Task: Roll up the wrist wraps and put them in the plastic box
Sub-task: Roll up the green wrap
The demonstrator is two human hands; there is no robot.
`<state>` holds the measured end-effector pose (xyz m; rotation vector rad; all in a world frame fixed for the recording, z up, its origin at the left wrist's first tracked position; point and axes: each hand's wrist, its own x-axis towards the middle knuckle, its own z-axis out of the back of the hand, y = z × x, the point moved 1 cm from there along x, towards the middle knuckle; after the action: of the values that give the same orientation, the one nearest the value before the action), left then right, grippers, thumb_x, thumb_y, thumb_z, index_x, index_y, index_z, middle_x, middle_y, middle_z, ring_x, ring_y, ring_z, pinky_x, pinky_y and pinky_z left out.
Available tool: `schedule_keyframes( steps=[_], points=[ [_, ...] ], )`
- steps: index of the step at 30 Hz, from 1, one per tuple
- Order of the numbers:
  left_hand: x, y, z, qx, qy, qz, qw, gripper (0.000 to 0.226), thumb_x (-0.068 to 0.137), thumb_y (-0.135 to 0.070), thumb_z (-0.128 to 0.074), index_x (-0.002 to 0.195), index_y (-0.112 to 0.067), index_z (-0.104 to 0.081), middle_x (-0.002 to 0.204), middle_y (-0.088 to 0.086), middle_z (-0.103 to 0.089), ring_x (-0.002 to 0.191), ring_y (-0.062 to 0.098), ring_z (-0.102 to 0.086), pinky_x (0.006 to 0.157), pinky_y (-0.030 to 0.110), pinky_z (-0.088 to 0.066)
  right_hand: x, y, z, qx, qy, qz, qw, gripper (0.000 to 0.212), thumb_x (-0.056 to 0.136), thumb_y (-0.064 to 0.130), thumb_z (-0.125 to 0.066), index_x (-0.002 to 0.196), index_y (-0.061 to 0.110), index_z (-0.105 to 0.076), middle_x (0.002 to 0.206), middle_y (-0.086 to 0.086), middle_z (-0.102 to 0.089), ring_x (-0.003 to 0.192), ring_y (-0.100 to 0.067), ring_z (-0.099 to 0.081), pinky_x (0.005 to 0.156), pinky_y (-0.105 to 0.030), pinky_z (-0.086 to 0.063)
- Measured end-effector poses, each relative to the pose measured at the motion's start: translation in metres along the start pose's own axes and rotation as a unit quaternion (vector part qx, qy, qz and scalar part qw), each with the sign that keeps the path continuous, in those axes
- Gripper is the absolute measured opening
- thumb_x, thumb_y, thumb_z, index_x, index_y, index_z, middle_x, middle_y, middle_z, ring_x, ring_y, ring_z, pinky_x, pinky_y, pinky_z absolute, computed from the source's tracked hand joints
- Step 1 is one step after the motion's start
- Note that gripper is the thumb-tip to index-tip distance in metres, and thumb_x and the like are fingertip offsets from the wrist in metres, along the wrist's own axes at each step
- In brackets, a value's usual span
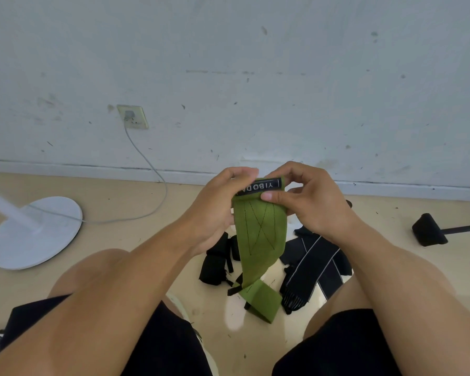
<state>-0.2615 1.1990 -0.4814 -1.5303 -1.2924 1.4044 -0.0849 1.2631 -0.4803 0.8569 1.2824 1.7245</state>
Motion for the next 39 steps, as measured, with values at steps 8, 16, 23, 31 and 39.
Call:
schedule_keyframes(
  steps=[8,16,23,31,39],
  points=[
    [0.0,0.004,-0.003,-0.004,-0.016,0.003,1.0,0.03,0.105,-0.024,-0.06,0.129,-0.007,-0.066,0.122,0.014,-0.075,0.113,0.029,-0.073,0.107,0.054,-0.053,0.0,0.002,0.0,0.02,-0.009,-0.004,1.0,0.026,0.08,0.001,-0.086,0.093,0.02,-0.075,0.084,-0.028,-0.068,0.065,-0.031,-0.058,0.07,-0.048,-0.054],
    [0.003,0.005,0.002,-0.027,-0.039,-0.046,0.998,0.031,0.1,0.0,-0.061,0.128,-0.014,-0.062,0.125,0.013,-0.074,0.116,0.029,-0.071,0.107,0.051,-0.053,0.001,0.007,0.005,0.137,-0.018,-0.067,0.988,0.061,0.072,0.022,-0.085,0.129,0.016,-0.062,0.105,-0.006,-0.08,0.096,-0.027,-0.078,0.085,-0.034,-0.062],
    [0.005,0.013,0.0,0.002,-0.049,-0.053,0.997,0.039,0.082,-0.023,-0.078,0.12,-0.017,-0.069,0.115,0.012,-0.077,0.109,0.03,-0.075,0.103,0.053,-0.055,-0.006,0.0,-0.01,0.12,-0.053,-0.04,0.991,0.028,0.086,0.011,-0.081,0.114,0.012,-0.078,0.1,-0.001,-0.081,0.095,-0.017,-0.078,0.085,-0.03,-0.063],
    [0.006,0.012,-0.002,0.054,-0.054,-0.06,0.995,0.016,0.096,-0.014,-0.073,0.112,-0.014,-0.073,0.106,0.012,-0.08,0.102,0.03,-0.077,0.1,0.053,-0.058,-0.003,0.002,0.0,0.027,-0.005,-0.044,0.999,0.049,0.077,0.015,-0.09,0.122,0.021,-0.073,0.098,-0.007,-0.077,0.082,-0.035,-0.076,0.082,-0.04,-0.064],
    [0.003,0.01,-0.011,-0.018,0.022,0.028,0.999,0.055,0.099,-0.052,-0.063,0.137,-0.011,-0.062,0.127,0.013,-0.074,0.117,0.032,-0.072,0.106,0.057,-0.052,-0.006,0.004,0.001,-0.022,-0.04,-0.007,0.999,0.036,0.077,0.01,-0.09,0.103,0.027,-0.072,0.102,-0.006,-0.071,0.069,-0.034,-0.072,0.071,-0.053,-0.062]
  ],
)
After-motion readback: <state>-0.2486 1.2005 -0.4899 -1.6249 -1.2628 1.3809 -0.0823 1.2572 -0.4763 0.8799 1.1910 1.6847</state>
